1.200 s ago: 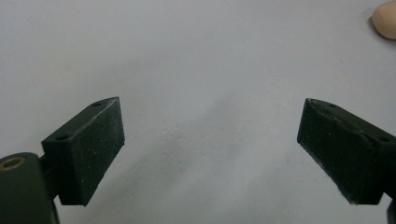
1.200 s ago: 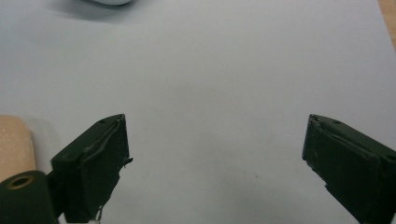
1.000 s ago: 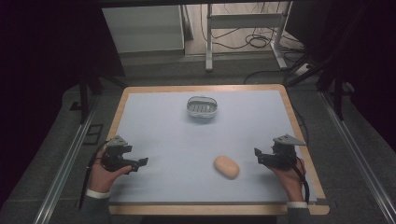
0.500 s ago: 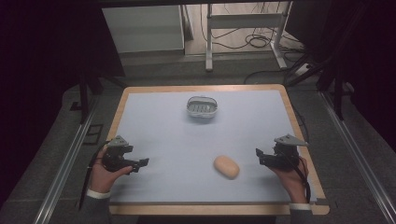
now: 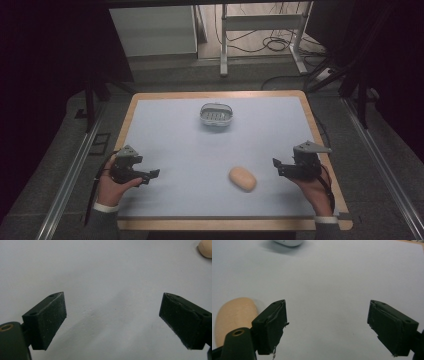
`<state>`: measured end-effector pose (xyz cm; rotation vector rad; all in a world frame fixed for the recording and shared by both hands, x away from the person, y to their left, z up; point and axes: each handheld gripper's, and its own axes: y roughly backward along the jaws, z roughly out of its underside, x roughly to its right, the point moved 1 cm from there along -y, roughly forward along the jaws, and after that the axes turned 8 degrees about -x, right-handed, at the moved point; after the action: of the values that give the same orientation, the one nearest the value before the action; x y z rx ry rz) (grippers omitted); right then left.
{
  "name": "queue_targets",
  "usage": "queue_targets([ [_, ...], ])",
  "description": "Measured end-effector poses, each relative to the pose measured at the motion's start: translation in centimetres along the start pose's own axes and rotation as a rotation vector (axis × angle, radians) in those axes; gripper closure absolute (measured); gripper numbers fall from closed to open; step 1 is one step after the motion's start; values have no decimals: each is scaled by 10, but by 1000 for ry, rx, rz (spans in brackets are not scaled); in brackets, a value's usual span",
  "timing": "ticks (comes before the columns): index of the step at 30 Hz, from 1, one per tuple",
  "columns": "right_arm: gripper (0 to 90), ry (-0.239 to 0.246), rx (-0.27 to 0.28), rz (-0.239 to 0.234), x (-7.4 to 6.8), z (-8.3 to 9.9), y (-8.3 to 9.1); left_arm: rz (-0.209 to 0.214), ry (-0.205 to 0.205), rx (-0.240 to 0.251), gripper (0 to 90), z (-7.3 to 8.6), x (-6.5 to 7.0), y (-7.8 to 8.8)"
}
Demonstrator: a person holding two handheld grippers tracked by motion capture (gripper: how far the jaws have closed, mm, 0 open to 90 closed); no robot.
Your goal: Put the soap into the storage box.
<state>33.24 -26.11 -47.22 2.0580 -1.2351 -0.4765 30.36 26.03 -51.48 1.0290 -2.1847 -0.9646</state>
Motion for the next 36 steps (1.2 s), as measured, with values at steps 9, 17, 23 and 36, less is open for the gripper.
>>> queue_targets([
  [9, 162, 52, -30, -29, -13, -14, 7, 5, 1, 5, 76, 0, 0, 1],
  [17, 163, 112, -74, -50, -24, -24, 3, 1, 0, 0, 76, 0, 0, 1],
  [23, 172, 134, -84, -61, -30, -29, 1, 2, 0, 1, 77, 0, 1, 1],
  [36, 177, 173, -107, -82, -40, -36, -4, -1, -2, -4, 77, 0, 1, 0],
])
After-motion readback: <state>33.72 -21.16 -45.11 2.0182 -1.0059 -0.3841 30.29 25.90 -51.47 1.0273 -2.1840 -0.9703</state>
